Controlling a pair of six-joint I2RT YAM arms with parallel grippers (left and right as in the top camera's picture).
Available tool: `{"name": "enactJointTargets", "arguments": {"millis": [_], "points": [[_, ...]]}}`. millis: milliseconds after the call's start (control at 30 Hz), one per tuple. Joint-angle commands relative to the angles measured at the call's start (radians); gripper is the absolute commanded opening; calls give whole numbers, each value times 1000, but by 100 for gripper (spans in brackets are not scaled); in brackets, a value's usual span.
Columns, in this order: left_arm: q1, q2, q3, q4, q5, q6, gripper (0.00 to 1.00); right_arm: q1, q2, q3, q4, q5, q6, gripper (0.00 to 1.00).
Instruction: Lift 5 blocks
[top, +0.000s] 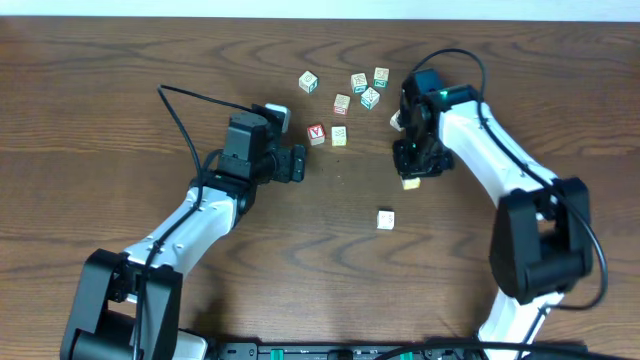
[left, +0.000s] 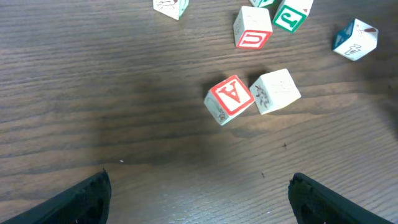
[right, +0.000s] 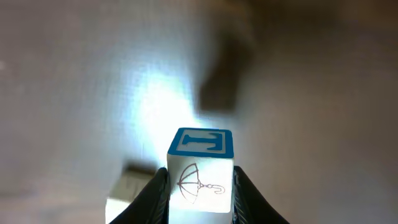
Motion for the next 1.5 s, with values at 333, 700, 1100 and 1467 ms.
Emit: {"name": "enactJointTargets", "arguments": {"millis": [333, 700, 1100, 1467], "points": [[-57, 179, 122, 51, -32, -2, 91, 15, -135, -214, 0, 3, 109, 1], [-73, 294, 222, 58, -32, -9, 87, 104, -166, -433, 175, -2, 178, 1], [-73, 381, 226, 112, -33, -21, 82, 121, -166, -479, 237, -9, 209, 1], [-73, 438, 226, 206, -119, -138, 75, 121, -166, -479, 240, -8, 209, 1]]}}
